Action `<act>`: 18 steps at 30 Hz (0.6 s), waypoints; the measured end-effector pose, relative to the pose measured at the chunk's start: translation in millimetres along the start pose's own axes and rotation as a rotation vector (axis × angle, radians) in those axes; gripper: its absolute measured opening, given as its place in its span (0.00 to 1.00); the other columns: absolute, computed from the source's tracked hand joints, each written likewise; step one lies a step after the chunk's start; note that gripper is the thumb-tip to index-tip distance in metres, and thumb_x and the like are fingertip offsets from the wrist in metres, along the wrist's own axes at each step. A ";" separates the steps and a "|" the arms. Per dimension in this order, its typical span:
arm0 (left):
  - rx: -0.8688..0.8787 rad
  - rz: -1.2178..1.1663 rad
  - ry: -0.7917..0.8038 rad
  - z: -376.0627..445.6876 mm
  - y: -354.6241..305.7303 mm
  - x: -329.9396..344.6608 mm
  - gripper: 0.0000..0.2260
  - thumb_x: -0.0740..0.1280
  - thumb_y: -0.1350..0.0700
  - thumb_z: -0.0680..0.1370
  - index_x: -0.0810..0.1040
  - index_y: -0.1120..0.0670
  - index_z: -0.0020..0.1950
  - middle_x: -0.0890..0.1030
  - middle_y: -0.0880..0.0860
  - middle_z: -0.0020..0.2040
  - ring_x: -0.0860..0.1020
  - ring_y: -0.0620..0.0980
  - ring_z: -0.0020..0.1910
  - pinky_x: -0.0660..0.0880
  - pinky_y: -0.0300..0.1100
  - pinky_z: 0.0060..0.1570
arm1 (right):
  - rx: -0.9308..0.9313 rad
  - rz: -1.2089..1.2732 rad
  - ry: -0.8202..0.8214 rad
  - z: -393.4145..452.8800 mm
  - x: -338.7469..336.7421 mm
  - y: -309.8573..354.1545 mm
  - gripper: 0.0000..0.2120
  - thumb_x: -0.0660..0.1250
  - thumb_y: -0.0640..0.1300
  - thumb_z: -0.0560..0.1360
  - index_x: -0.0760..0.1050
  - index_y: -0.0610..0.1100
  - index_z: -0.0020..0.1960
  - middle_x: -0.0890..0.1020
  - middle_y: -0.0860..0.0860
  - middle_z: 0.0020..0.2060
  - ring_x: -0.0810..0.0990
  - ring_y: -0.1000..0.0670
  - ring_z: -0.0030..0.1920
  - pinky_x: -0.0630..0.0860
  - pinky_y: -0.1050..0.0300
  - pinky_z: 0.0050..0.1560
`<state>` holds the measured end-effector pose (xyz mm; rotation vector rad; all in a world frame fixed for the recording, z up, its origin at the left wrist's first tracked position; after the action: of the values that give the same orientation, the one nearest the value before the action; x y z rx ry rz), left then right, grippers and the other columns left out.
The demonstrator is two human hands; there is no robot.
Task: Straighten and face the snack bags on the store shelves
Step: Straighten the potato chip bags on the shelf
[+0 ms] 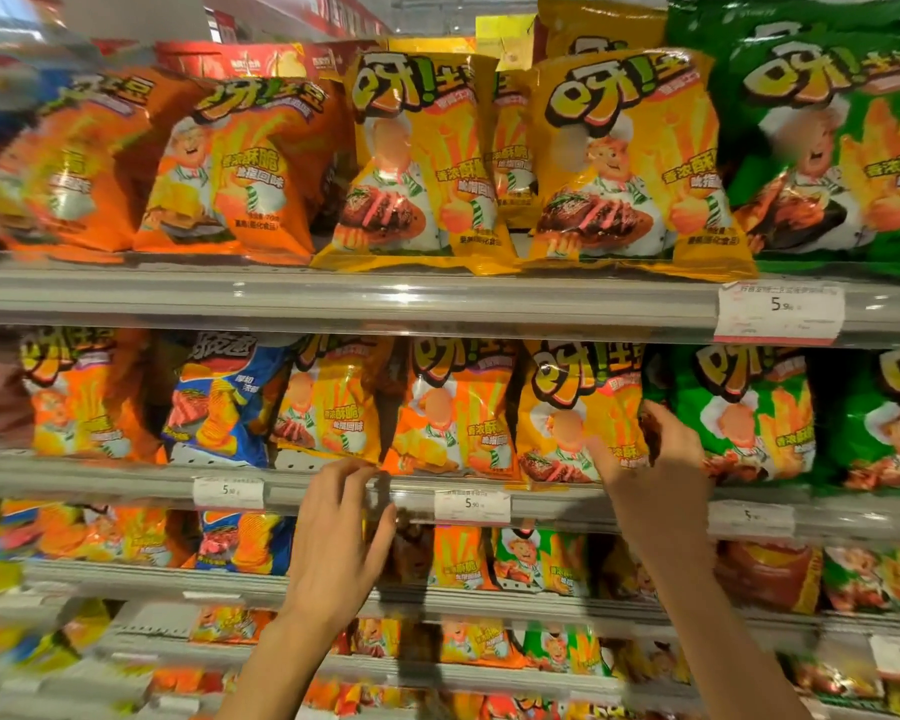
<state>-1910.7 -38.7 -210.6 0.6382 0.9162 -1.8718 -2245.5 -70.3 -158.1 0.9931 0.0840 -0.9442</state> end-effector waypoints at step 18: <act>-0.318 -0.504 0.122 83.8 117.8 -39.7 0.33 0.70 0.48 0.78 0.61 0.58 0.78 0.69 0.55 0.74 0.68 0.52 0.72 0.67 0.47 0.70 | 0.086 0.087 -0.011 -47.9 93.1 119.2 0.24 0.73 0.51 0.76 0.75 0.38 0.66 0.78 0.48 0.52 0.77 0.46 0.52 0.74 0.51 0.51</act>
<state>-1791.7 -120.7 -170.5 0.3461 1.5269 -2.0670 -2087.2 -70.3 -148.1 1.0627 -0.0091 -0.8795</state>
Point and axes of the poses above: each hand's wrist, its own z-axis towards the middle knuckle, its own x-axis out of the palm, y = z × x, the point moved 8 cm from there along z, towards the middle knuckle
